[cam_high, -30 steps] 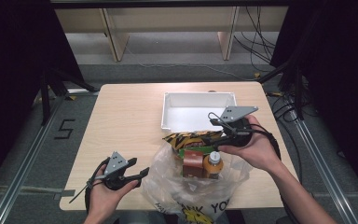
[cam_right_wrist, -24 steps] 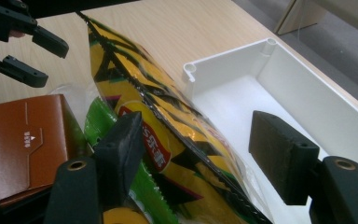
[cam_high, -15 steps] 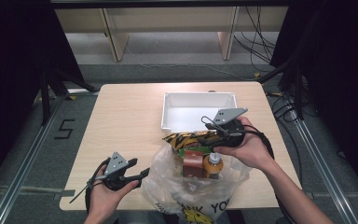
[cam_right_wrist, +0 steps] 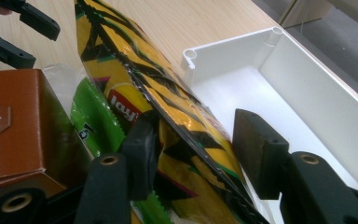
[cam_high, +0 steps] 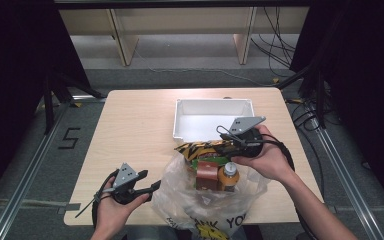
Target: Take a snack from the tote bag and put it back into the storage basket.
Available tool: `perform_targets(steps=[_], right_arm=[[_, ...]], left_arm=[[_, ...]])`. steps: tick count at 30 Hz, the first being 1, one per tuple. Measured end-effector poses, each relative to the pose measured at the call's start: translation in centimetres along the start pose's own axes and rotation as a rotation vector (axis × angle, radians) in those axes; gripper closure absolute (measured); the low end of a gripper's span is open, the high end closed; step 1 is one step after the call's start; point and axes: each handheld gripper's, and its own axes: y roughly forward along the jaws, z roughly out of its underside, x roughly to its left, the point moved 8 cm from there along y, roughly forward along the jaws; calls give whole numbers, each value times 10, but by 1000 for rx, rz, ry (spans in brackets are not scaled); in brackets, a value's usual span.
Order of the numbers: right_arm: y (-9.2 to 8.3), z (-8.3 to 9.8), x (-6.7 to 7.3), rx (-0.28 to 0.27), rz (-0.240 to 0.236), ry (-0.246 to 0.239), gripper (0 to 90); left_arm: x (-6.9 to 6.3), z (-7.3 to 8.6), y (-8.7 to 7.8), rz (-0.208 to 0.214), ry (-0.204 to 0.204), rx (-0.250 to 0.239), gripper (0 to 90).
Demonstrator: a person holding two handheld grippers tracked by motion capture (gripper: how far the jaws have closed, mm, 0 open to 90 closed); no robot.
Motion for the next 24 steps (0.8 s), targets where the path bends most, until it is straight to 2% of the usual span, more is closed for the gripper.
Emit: perform_targets(steps=[4,6,10,11,15,16,22,24], right_arm=[[-1,1,0,10,-1,-7,573],[-1,1,-1,16,2,-35,633],[-2,3,0,32,-1,-40,685],[-1,4,-1,31,0,-63,722],[-2,5,0,37,-4,-87,755],[-2,5,1,35,5,-107,778],[-2,6,1,34,8,-136,838],[-3,5,1,23,10,-153,857]], left_arm=[[0,0,0,-2,1,3,390],[0,0,0,1,4,1,390],[0,0,0,0,-5,2,390],[-1,0,1,-6,-14,0,390],[0,1,0,-6,-9,6,390],[0,1,1,-5,-9,7,390],[-1,1,2,0,-15,2,390],[-1,1,1,1,-5,7,390]])
